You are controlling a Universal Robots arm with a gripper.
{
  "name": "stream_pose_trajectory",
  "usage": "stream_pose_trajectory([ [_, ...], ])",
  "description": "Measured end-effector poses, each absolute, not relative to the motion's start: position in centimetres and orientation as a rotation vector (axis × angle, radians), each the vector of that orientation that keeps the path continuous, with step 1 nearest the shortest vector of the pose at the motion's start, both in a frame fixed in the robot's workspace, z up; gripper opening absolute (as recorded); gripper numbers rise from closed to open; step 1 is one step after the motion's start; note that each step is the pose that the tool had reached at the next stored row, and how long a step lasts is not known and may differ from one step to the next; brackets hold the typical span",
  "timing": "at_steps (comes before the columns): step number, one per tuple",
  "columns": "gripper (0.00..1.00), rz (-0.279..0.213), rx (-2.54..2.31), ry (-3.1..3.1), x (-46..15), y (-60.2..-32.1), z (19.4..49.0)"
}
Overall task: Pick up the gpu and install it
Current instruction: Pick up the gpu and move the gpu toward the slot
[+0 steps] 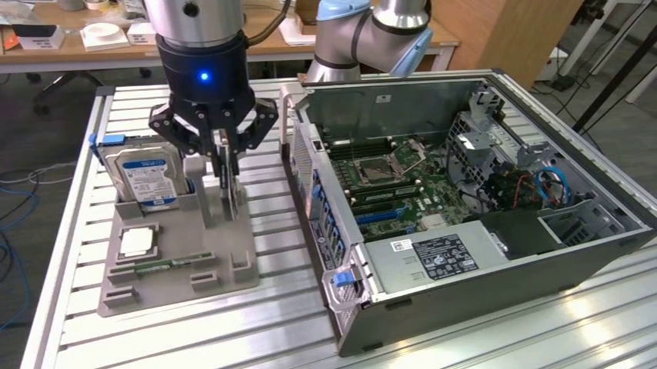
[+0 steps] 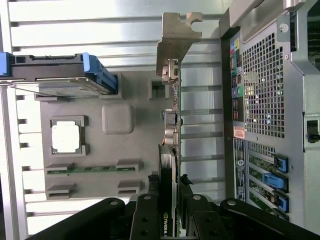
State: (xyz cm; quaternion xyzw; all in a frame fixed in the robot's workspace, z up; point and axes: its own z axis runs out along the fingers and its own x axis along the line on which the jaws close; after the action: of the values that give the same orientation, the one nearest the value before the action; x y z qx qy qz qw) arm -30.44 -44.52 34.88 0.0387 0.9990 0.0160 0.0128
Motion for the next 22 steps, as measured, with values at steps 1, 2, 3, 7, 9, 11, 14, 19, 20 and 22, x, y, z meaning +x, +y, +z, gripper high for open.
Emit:
stream_pose_trajectory([
  [1, 0.26, 0.05, 0.12, 3.113, -30.4, -44.5, 34.9],
  [2, 0.26, 0.05, 0.12, 3.113, -30.4, -44.5, 35.0],
  [3, 0.26, 0.05, 0.12, 3.113, -30.4, -44.5, 35.0],
  [7, 0.26, 0.05, 0.12, 3.113, -30.4, -44.5, 35.3],
  [9, 0.26, 0.05, 0.121, 3.113, -30.4, -44.5, 35.4],
  [11, 0.26, 0.05, 0.12, 3.113, -30.4, -44.5, 35.5],
  [14, 0.26, 0.05, 0.12, 3.113, -30.4, -44.5, 35.7],
  [19, 0.26, 0.05, 0.12, 3.113, -30.4, -44.5, 36.1],
  [20, 0.26, 0.05, 0.12, 3.113, -30.4, -44.5, 36.2],
  [22, 0.26, 0.05, 0.12, 3.113, -30.4, -44.5, 36.3],
])
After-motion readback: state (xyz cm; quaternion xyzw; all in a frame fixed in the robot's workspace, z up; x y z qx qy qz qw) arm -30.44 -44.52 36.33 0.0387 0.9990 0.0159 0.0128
